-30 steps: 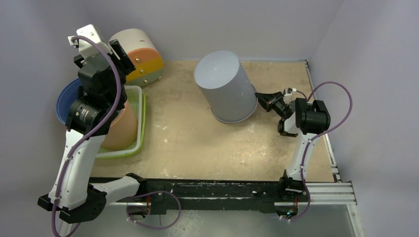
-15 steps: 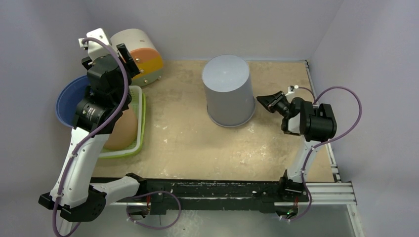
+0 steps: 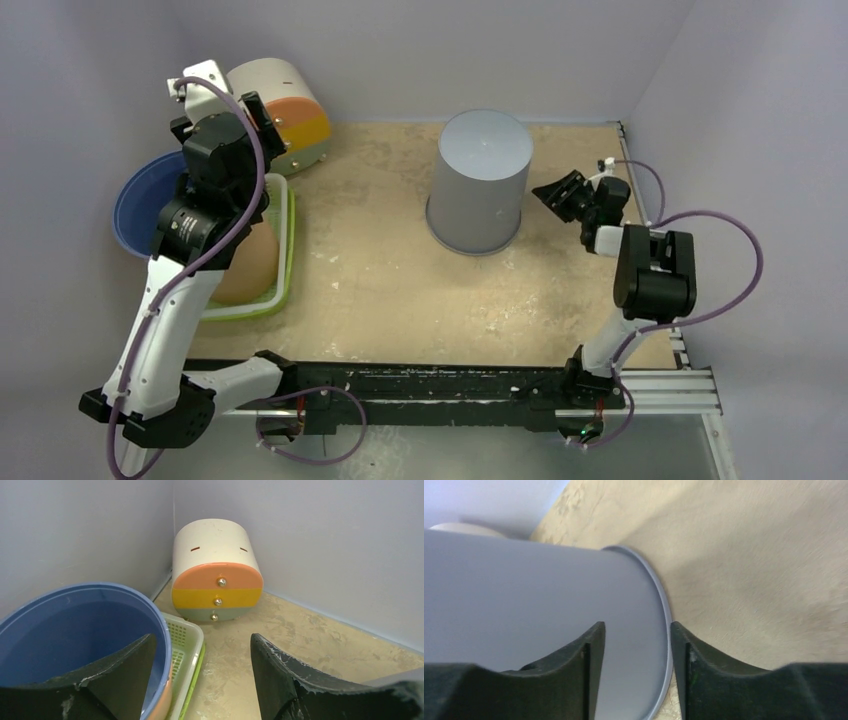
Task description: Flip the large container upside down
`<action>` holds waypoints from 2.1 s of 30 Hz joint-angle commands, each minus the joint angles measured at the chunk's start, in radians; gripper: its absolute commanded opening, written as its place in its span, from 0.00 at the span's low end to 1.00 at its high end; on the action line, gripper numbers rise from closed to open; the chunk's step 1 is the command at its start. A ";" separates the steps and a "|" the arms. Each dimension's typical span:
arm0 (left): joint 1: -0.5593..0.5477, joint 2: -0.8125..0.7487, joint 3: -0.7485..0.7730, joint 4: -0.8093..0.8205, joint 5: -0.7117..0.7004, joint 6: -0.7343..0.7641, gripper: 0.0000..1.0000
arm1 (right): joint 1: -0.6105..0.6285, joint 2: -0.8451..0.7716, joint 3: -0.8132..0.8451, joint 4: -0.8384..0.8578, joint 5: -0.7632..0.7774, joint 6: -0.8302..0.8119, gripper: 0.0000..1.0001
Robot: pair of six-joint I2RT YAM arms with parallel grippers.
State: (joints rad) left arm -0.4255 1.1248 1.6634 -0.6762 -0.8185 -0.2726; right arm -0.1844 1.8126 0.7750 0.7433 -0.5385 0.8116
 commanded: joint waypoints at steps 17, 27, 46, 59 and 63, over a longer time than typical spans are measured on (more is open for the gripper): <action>0.000 -0.011 -0.103 0.093 0.031 -0.022 0.67 | 0.298 -0.479 0.626 -0.739 0.363 -0.564 1.00; -0.001 -0.045 -0.083 0.110 0.036 -0.026 0.67 | 0.742 -0.225 0.896 -0.741 0.418 -0.611 1.00; 0.000 -0.105 -0.177 0.151 -0.008 0.002 0.70 | 0.957 0.154 0.849 -0.571 0.742 -0.630 1.00; 0.000 -0.117 -0.214 0.152 -0.022 0.004 0.71 | 0.681 0.105 0.630 -0.548 0.758 -0.583 1.00; -0.001 -0.115 -0.220 0.151 -0.018 0.000 0.71 | 0.590 0.065 0.554 -0.532 0.792 -0.595 1.00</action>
State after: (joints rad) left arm -0.4259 1.0222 1.4490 -0.5663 -0.8261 -0.2722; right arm 0.4751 1.9785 1.3727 0.1528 0.1886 0.2211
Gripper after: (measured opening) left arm 0.704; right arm 0.997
